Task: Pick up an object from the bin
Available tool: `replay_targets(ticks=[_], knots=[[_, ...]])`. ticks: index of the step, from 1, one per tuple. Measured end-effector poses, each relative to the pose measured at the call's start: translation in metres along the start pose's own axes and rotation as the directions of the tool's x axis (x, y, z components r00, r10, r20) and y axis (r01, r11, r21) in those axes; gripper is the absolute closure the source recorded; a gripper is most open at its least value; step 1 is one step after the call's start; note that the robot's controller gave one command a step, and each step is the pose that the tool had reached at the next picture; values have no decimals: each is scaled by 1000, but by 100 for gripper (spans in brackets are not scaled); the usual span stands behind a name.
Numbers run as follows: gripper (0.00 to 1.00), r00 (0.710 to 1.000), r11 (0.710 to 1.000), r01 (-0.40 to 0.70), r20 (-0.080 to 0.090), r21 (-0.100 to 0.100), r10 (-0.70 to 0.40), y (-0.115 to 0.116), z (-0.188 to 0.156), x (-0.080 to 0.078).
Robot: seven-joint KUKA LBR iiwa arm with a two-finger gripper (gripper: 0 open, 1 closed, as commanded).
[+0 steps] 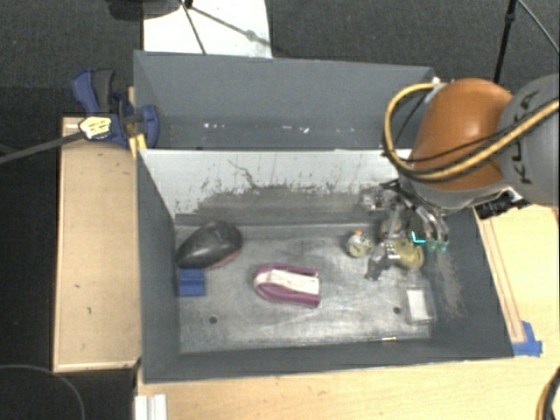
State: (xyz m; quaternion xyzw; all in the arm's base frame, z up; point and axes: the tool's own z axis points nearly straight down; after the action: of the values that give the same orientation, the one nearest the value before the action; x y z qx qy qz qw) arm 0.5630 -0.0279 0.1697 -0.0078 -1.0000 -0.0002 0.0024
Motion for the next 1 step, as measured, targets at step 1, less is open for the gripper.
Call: replay_targets(ticks=[1], knots=[[0,987,987,163,4,0,-163,92,100,4]])
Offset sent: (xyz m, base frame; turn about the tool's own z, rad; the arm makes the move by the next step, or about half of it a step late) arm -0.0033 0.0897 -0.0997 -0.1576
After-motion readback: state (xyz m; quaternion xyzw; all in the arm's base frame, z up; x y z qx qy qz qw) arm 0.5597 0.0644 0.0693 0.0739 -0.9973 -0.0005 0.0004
